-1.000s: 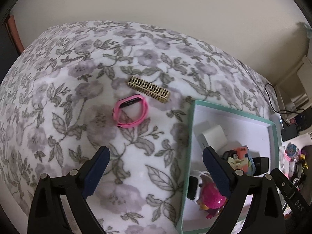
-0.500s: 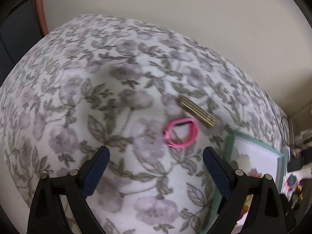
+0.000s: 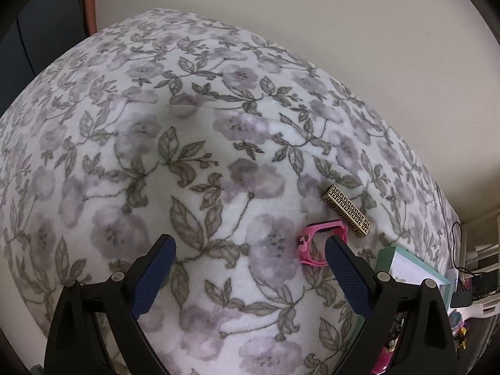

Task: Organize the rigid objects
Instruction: 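Move the left tool toward the pink band while the right tool approaches the gold comb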

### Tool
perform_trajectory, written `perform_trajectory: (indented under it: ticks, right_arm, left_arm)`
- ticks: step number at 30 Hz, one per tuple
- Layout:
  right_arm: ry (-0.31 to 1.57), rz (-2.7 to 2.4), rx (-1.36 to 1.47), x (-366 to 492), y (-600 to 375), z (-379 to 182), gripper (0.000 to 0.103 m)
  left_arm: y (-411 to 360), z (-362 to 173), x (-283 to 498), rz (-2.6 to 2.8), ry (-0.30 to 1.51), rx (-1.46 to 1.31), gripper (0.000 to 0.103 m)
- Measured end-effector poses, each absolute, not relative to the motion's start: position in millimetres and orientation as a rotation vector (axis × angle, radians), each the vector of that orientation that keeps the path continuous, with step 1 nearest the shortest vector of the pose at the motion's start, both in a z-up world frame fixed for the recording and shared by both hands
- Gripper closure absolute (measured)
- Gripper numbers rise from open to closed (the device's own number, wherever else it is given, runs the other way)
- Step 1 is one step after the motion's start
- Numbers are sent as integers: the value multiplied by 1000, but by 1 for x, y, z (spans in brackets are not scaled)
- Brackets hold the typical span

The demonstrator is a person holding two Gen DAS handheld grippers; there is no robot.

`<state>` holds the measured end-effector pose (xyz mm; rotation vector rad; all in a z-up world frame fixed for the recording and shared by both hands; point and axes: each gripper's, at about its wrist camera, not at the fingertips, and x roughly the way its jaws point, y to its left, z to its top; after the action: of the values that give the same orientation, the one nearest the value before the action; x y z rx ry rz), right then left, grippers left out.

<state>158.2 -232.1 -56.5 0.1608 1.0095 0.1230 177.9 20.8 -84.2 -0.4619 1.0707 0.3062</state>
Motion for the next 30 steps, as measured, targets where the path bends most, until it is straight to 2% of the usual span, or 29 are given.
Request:
perform_trajectory:
  ticks: [14, 27, 29, 30]
  right_arm:
    - [1024, 94, 167, 217, -225, -74, 0]
    - [1027, 96, 236, 254, -228, -90, 0]
    - [1029, 97, 239, 256, -228, -92, 0]
    - [1033, 98, 241, 258, -228, -94, 0]
  left_arm:
    - [-17, -126, 225, 153, 1196, -374, 7]
    - [-58, -145, 252, 53, 1218, -181, 7]
    - [-63, -147, 253, 45, 1223, -163, 9]
    - [-65, -147, 254, 44, 1225, -146, 14]
